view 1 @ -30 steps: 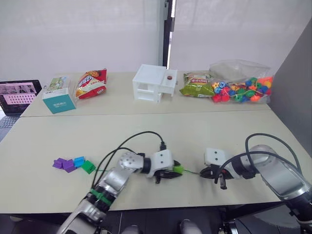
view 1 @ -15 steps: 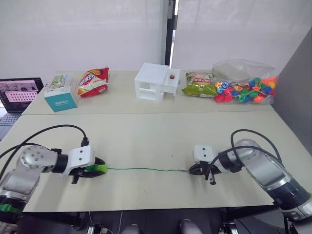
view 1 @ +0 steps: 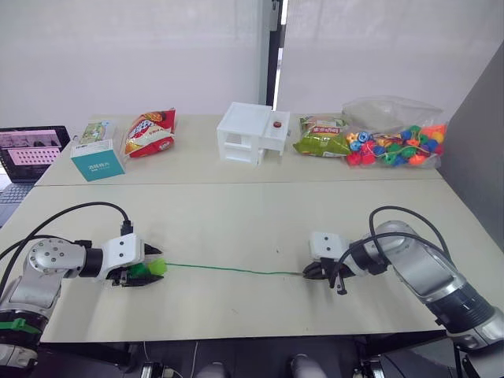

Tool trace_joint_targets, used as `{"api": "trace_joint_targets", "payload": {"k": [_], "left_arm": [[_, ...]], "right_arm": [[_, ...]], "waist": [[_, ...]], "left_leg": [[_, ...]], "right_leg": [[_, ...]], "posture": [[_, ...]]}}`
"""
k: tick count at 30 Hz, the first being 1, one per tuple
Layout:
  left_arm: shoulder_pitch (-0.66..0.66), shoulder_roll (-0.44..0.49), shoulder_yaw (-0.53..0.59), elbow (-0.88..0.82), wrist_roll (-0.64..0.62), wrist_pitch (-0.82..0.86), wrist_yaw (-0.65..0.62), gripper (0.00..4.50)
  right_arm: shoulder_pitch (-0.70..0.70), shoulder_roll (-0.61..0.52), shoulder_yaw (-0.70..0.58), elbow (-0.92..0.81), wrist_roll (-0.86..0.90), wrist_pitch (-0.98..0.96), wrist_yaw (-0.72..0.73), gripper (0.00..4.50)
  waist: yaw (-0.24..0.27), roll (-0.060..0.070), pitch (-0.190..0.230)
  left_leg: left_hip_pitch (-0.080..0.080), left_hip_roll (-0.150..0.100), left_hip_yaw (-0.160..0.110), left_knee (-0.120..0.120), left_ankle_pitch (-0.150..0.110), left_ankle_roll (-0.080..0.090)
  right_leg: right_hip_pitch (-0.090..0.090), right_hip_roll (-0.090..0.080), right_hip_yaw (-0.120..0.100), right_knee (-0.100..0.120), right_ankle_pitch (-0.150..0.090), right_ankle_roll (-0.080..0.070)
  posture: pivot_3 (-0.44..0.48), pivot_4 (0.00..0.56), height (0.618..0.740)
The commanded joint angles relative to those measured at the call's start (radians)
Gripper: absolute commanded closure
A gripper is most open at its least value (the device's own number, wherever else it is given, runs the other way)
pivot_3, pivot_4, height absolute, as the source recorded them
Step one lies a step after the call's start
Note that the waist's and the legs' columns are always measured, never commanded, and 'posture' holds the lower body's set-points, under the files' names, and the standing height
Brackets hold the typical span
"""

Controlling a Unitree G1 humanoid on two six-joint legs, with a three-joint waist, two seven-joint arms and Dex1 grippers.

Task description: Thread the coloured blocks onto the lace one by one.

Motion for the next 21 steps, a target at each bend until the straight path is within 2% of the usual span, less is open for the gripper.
{"api": "trace_joint_targets", "payload": {"k": [1,4,10,16,20,21], "left_arm": [[-0.035,0.060,0.008,-0.041,-0.015,0.084,-0.047,0.93],[-0.120,0.065,-0.025,-0.067,-0.002,0.180,-0.069,0.93],[-0.255,0.073,-0.152,-0.138,0.108,0.423,-0.079,0.93],[-0.259,0.097,-0.266,-0.227,0.223,0.541,-0.075,0.93],[-0.234,0.109,-0.293,-0.281,0.243,0.569,-0.092,0.93],[-0.225,0.115,-0.295,-0.292,0.243,0.577,-0.099,1.18]], "right_arm": [[0.003,-0.021,-0.034,-0.036,0.012,0.008,0.006,4.50],[0.013,-0.020,-0.037,-0.055,0.020,0.030,-0.003,4.50],[0.059,-0.019,-0.047,-0.102,0.032,0.066,-0.025,4.50],[0.073,-0.030,-0.058,-0.107,0.025,0.072,-0.032,4.50],[0.071,-0.030,-0.053,-0.106,0.023,0.073,-0.037,4.50],[0.072,-0.030,-0.052,-0.107,0.023,0.073,-0.037,4.50]], "waist": [[0.000,0.000,0.000],[0.006,0.000,0.000],[-0.002,-0.001,0.000],[-0.014,-0.001,0.001],[-0.013,-0.001,0.001],[-0.013,-0.001,0.001]], "left_leg": [[0.000,0.000,0.000,0.000,0.000,0.000],[0.000,0.000,0.000,0.000,0.000,0.000],[-0.001,-0.001,0.000,0.001,0.000,0.000],[0.000,0.000,-0.001,0.001,-0.002,0.003],[0.000,0.000,-0.001,0.001,-0.002,0.003],[0.000,0.000,-0.001,0.001,-0.002,0.003]], "right_leg": [[0.000,0.000,0.000,0.000,0.000,0.000],[0.000,0.000,0.000,0.000,0.000,0.000],[0.001,0.000,0.000,0.002,0.000,0.000],[0.000,0.000,0.000,0.008,0.000,0.000],[0.000,0.000,0.000,0.009,0.000,0.000],[0.000,0.000,0.000,0.009,0.000,0.000]], "posture": [[0.000,0.150,0.740],[0.000,0.150,0.740],[0.000,0.150,0.740],[0.000,0.150,0.740],[0.000,0.150,0.740],[0.000,0.150,0.740]]}}
